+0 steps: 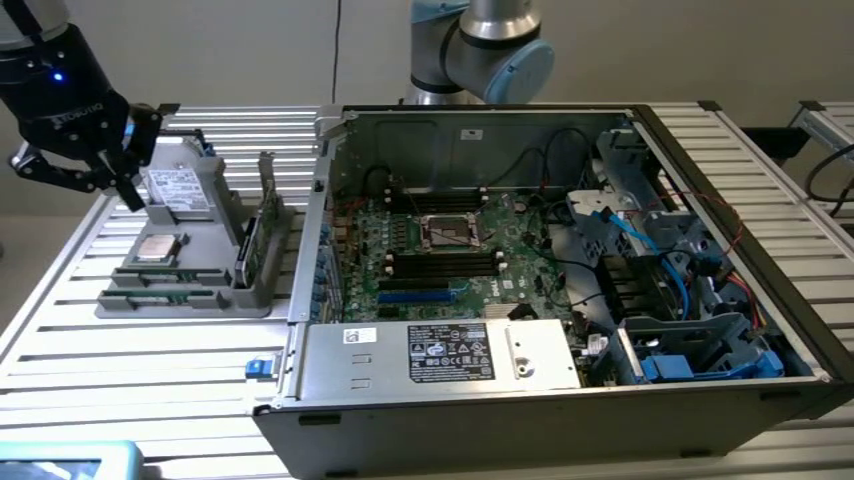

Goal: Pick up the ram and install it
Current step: 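Pick up the ram and move it above insertion slot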

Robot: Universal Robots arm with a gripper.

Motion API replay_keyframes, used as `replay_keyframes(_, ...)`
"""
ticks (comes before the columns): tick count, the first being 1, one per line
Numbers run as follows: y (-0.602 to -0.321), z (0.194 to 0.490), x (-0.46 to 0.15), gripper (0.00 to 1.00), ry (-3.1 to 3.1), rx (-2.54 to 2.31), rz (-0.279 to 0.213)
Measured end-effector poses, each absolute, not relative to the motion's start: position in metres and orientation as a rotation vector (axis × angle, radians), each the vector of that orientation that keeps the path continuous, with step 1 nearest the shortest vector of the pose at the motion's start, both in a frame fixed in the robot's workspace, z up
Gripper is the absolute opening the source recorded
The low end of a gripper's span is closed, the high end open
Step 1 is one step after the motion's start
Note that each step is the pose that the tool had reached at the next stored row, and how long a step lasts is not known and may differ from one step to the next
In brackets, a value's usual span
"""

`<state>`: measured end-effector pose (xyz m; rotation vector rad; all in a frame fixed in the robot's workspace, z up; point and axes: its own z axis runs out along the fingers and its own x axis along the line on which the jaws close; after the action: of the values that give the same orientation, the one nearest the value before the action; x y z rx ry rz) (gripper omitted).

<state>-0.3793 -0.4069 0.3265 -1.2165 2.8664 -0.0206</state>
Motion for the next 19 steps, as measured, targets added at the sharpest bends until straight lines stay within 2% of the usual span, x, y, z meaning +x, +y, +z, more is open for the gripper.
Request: replay_keyframes(19, -0.4069, 0.3255, -0.3793, 0.11, 2.613, -1.690, -0.013)
